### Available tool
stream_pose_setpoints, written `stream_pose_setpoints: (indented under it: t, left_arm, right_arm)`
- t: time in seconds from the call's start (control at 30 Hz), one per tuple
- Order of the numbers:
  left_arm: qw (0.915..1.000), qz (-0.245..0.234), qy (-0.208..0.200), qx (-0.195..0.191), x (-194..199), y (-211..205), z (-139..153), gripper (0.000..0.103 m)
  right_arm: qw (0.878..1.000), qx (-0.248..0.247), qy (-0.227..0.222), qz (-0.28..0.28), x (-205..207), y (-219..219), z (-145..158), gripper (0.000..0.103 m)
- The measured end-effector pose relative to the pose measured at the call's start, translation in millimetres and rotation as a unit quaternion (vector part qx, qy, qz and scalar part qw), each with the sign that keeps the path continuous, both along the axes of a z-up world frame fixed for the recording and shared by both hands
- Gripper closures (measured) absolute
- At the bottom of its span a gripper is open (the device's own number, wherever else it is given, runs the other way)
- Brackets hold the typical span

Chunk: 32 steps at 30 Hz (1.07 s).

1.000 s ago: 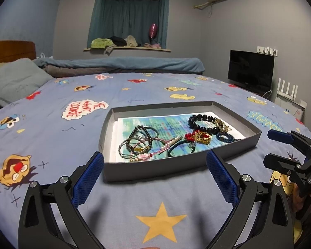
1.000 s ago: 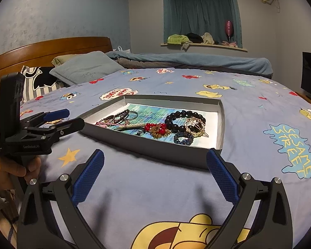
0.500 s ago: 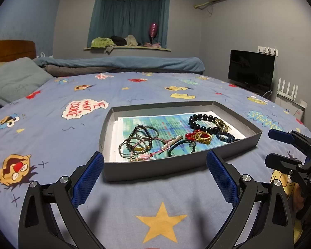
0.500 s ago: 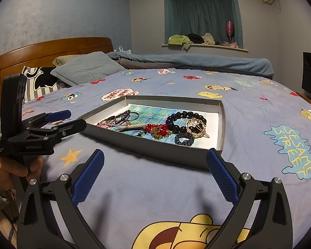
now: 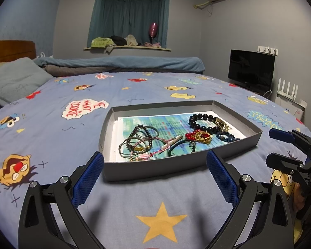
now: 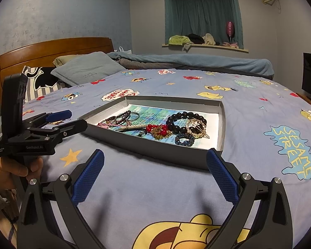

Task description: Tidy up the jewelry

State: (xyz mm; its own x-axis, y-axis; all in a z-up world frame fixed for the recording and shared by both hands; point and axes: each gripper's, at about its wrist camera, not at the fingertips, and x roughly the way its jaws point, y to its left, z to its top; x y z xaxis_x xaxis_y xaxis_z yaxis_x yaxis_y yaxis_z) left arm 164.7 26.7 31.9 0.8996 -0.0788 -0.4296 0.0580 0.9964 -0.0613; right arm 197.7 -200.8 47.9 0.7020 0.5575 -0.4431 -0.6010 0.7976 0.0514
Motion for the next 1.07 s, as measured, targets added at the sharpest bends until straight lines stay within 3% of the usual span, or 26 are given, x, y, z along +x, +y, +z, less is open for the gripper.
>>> stream_pose_setpoints:
  t: [1.07]
  left_arm:
    - [1.0000,0.000,0.003,0.005,-0.3,-0.9,-4.9,0.005]
  right_arm:
    - [1.000,0.001,-0.001,0.000,-1.2,0.1,1.9,0.006]
